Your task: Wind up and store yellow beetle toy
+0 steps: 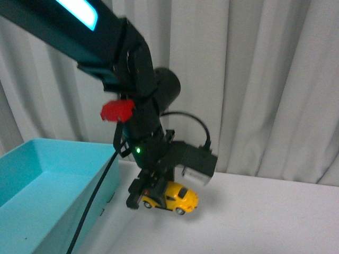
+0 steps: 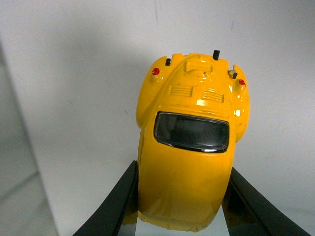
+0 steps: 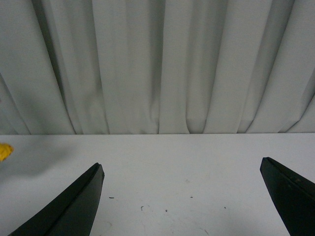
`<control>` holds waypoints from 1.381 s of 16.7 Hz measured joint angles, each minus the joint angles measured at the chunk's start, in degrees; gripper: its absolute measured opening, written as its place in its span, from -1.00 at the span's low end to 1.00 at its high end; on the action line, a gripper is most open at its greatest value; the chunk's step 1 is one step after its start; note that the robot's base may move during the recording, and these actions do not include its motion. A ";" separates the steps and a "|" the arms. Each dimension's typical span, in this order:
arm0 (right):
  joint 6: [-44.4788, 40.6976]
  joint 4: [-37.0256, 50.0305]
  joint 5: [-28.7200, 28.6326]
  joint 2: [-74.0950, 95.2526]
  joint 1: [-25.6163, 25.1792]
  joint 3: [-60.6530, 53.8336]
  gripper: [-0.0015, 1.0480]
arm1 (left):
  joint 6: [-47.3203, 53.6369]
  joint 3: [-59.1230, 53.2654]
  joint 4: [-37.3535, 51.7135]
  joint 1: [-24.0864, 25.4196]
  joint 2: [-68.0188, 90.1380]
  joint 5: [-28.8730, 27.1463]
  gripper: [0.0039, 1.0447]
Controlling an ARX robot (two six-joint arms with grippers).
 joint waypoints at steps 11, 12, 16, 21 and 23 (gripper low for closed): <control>0.00 0.00 0.00 0.00 0.00 0.00 0.87 | -46.12 -8.33 9.25 25.55 -21.03 6.25 -0.23; 0.00 0.00 0.00 0.00 0.00 0.00 0.87 | -50.77 -10.93 9.35 27.87 -21.03 4.90 -0.23; 0.00 0.00 -0.02 0.00 0.00 0.00 0.87 | -60.48 -19.78 9.86 33.03 -19.23 0.31 -0.23; 0.00 0.00 0.00 0.00 0.00 0.00 0.87 | -63.21 -24.76 15.98 33.77 -13.60 -5.05 -0.23; 0.00 0.00 0.00 0.00 0.00 0.00 0.87 | -63.17 -24.79 16.41 34.01 -10.38 -7.65 -0.23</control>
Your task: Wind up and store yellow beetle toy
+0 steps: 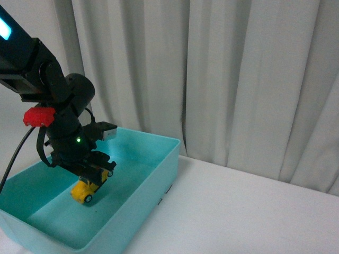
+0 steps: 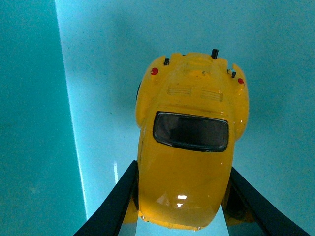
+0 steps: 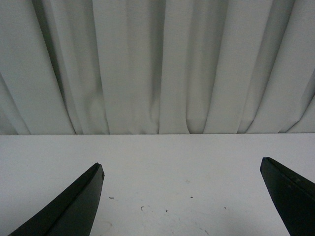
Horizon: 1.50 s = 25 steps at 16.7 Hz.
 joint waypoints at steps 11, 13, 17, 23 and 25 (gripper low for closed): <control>0.00 0.00 0.00 0.00 0.00 0.00 0.87 | 4.46 -0.07 1.25 -1.22 3.15 -2.23 0.91; -0.02 0.00 -0.02 0.00 0.00 0.00 0.87 | 4.26 -0.07 1.42 -0.98 0.98 0.76 0.88; 0.00 0.00 -0.02 0.00 0.00 0.00 0.87 | 2.43 -1.79 6.60 0.46 -14.97 17.49 0.88; -0.02 -0.02 -0.02 0.00 0.00 0.00 0.87 | -12.94 -29.48 46.05 0.20 -46.73 19.61 0.32; 0.00 0.00 0.00 0.00 0.00 0.00 0.87 | -15.45 -34.47 47.69 -0.92 -53.55 18.73 0.15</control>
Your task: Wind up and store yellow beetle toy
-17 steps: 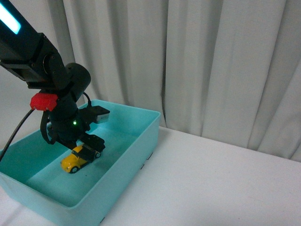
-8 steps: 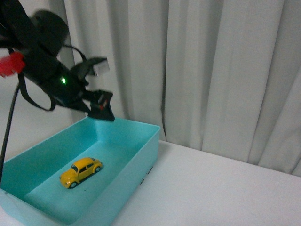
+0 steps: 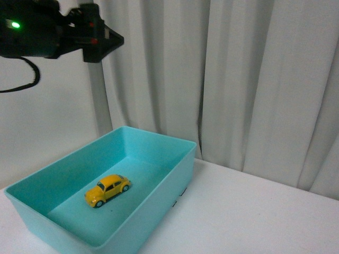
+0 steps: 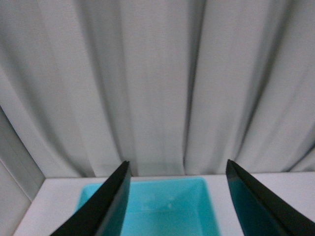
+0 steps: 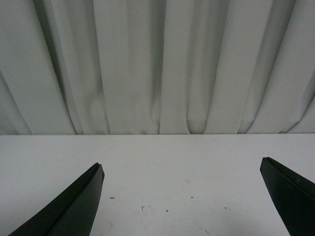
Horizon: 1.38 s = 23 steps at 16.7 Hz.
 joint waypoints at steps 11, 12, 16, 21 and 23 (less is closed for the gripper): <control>0.00 0.00 0.00 0.00 0.00 0.00 0.87 | -4.31 -25.53 3.08 -11.37 -27.65 -11.17 -0.97; 0.00 0.00 -0.02 0.00 0.00 0.00 0.87 | -4.31 -26.71 2.75 -11.98 -28.72 -11.89 -0.97; 0.00 0.00 0.02 0.00 0.00 0.00 0.87 | -4.35 -30.75 0.48 -18.25 -34.99 -18.18 -0.97; 0.00 0.00 -0.02 0.00 0.00 0.00 0.87 | -4.33 -33.73 -3.52 -18.08 -41.79 -18.18 -0.97; 0.00 0.00 -0.02 0.00 0.00 0.00 0.87 | -4.35 -34.29 -4.90 -18.08 -43.82 -18.18 -0.97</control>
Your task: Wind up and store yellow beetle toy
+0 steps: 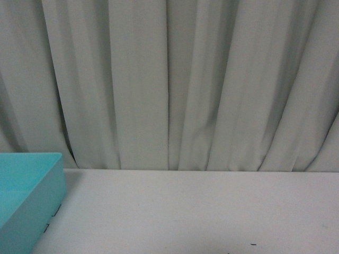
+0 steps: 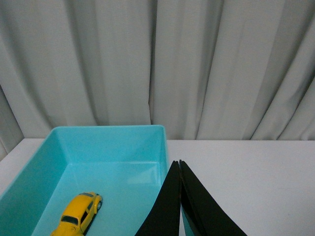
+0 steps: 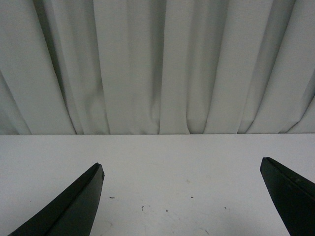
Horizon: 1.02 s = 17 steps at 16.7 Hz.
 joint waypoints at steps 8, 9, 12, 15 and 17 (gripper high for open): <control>0.00 0.00 0.02 0.00 0.00 0.02 0.87 | 0.02 -2.01 -4.48 0.00 -7.08 0.00 -0.97; 0.00 0.00 0.02 0.00 0.00 0.00 0.87 | 0.02 -2.01 -4.59 0.00 -7.17 0.00 -0.97; 0.02 0.00 0.02 0.00 0.00 0.00 0.87 | 0.02 -1.97 -14.69 0.00 -14.05 0.11 -0.97; 0.02 0.02 0.02 0.00 0.00 0.00 0.87 | 0.00 -1.99 -16.44 -0.02 -18.16 -0.07 -0.97; 0.00 0.02 0.00 0.00 0.00 0.00 0.87 | -0.02 -1.99 -16.17 -0.02 -18.18 0.02 -0.93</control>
